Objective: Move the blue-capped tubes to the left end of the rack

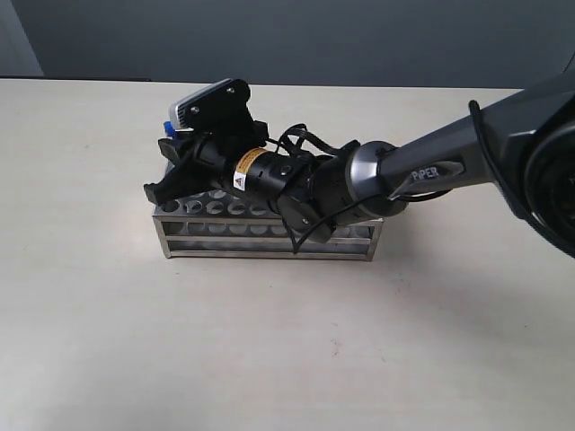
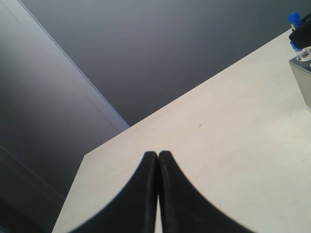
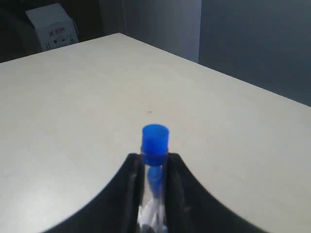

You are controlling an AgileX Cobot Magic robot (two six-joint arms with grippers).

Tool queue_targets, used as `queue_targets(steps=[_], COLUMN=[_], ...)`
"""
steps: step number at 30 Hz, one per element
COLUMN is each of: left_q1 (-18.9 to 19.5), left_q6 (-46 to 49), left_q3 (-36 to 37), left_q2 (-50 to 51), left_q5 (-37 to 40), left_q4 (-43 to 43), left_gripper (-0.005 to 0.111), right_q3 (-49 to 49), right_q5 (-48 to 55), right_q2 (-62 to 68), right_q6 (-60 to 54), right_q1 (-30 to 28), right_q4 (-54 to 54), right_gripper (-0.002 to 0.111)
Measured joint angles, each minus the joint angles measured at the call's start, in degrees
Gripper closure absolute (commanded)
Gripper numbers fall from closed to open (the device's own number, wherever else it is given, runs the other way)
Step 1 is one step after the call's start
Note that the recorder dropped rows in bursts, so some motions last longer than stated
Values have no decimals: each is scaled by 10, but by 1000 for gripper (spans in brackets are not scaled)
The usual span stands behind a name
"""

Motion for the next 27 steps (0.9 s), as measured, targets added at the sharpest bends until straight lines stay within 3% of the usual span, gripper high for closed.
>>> queue_targets(steps=[27], left_q1=[0], left_q6=[0], left_q3=[0], left_q2=[0], left_q5=[0], left_q4=[0], left_gripper=[106], right_q3=[0], right_q5=[-49], right_q2=[16], right_q6=[58], right_q1=[-1], right_q4=[-3], right_gripper=[109])
